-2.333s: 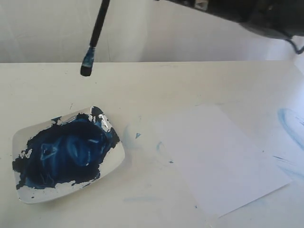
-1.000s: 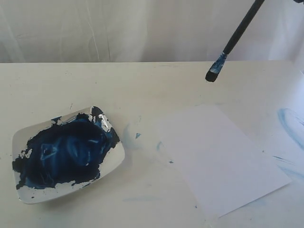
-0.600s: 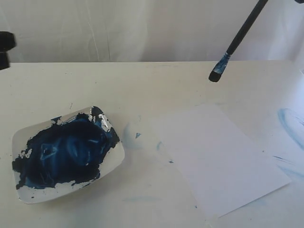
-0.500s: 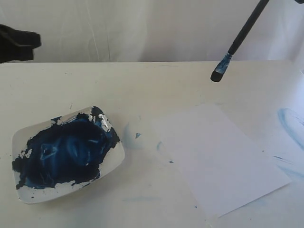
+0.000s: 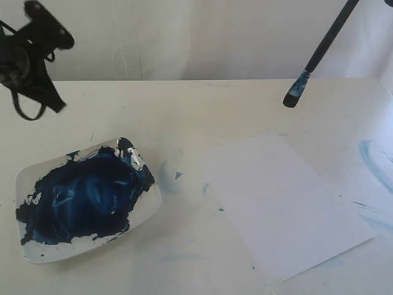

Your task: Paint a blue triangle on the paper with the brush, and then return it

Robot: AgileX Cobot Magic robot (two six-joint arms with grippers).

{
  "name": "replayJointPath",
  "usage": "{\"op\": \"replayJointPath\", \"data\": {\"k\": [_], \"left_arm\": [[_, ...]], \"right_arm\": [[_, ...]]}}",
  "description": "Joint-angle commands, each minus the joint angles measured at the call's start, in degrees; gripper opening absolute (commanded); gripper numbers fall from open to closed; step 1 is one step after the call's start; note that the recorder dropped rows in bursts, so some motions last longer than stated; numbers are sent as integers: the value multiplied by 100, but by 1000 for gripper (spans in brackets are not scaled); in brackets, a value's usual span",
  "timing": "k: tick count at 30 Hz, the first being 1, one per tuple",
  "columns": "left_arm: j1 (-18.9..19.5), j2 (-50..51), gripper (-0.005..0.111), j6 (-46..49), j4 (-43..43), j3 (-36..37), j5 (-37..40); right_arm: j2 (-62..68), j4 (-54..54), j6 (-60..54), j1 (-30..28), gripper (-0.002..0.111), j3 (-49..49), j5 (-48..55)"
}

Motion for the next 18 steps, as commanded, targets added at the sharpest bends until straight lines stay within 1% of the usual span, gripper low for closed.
{"op": "replayJointPath", "data": {"k": [1, 3, 4, 5, 6, 8, 10, 12, 14, 18], "left_arm": [[-327, 115, 0, 5823, -6392, -269, 1045], [-503, 252, 0, 7481, -8366, -499, 1861], [-643, 330, 0, 7919, -8999, -560, 2071], [-820, 405, 0, 8063, -9317, -616, 2064], [-1031, 465, 0, 8063, -9375, -632, 1957], [-1472, 620, 0, 8039, -9219, -640, 1484], [-1790, 800, 0, 8028, -9233, -640, 1103], [-2029, 1014, 0, 8028, -9256, -640, 818], [-2130, 1230, 0, 8028, -9366, -651, 657], [-2130, 1592, 0, 8045, -9864, -812, 704]], "right_arm": [[-33, 10, 22, -28, 0, 17, 40], [-33, 10, 22, -28, 0, 17, 40], [-33, 10, 22, -28, 0, 17, 40], [-33, -2, 22, -28, 0, 17, 40], [-33, -33, 22, -28, 0, 17, 40], [-33, -71, -7, -28, 0, 17, 40], [-33, -112, -47, -28, 0, 17, 116], [-33, -227, -61, -28, 0, 17, 300], [-3, -300, -205, -28, 0, 17, 356], [137, -300, -317, -28, 0, 17, 226]]}}
